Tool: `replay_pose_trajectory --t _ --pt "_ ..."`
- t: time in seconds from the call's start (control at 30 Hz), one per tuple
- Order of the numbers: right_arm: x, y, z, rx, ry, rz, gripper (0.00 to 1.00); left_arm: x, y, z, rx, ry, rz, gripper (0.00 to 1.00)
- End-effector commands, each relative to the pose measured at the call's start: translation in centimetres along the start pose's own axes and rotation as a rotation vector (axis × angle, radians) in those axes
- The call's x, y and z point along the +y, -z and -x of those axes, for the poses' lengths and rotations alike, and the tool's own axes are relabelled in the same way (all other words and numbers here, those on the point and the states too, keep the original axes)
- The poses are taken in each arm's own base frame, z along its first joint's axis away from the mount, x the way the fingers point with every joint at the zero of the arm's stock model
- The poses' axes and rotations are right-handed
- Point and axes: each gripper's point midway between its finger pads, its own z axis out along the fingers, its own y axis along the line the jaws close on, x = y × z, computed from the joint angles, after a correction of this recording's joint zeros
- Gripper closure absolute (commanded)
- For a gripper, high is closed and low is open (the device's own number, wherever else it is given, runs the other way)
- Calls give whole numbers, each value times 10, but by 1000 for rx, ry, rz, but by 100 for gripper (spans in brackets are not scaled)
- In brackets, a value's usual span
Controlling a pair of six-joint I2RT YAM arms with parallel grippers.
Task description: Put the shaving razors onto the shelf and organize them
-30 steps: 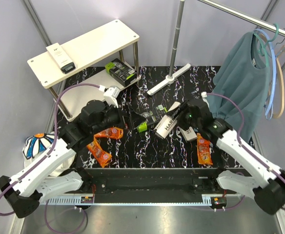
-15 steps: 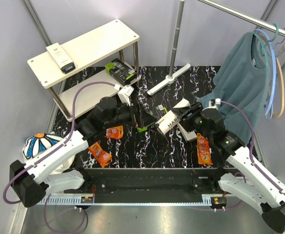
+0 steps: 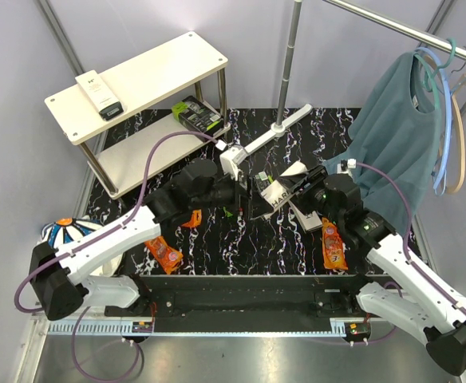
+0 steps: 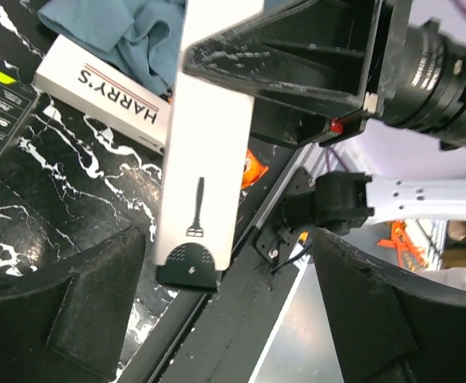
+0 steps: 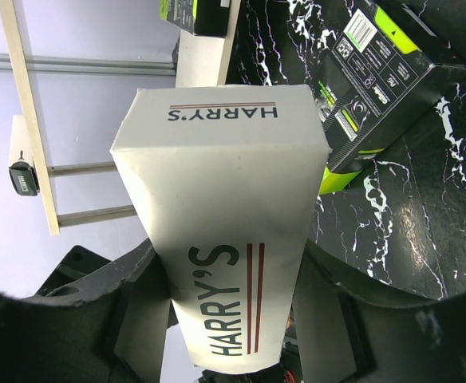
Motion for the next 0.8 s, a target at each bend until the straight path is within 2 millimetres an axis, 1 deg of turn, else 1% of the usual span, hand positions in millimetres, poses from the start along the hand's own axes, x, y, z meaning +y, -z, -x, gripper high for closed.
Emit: replay_pose_trajectory --t 0.0,0.03,0.1,0.17,0.2,0.3,0.33,0.4,0.43,0.53,0.6,0.63,0.67,0.7,0.77 --pt "32 5 8 -15 0 83 65 -6 -5 15 -24 -79 25 15" --pt "31 5 8 -13 1 79 65 -2 -8 11 -4 -79 41 16" --pt "32 5 8 -13 1 81 65 0 -10 11 2 -81 48 18" --pt "31 5 7 -11 3 80 65 2 -12 9 13 -83 55 26" --pt "31 5 7 -13 5 78 65 3 -13 7 22 -86 59 33" --pt "30 5 7 -10 6 74 65 5 -15 6 29 -85 65 42" --pt "30 5 6 -6 9 75 64 6 -15 5 33 -84 66 48" --pt "29 5 6 -4 12 71 64 8 -17 2 44 -81 69 55" --pt "29 5 6 -3 12 70 64 8 -17 2 46 -82 68 63" --pt "30 5 5 -1 26 72 62 8 -17 2 45 -79 67 69" --pt "30 6 5 3 40 73 56 7 -16 3 38 -81 67 71" --pt "28 6 6 1 41 65 47 6 -15 5 34 -82 68 72" --pt "28 7 6 0 44 58 40 6 -15 5 33 -84 67 73" --pt "24 7 6 -2 49 40 30 6 -13 8 22 -81 79 74" --pt "24 9 7 -7 54 42 20 6 -12 10 12 -82 83 76"
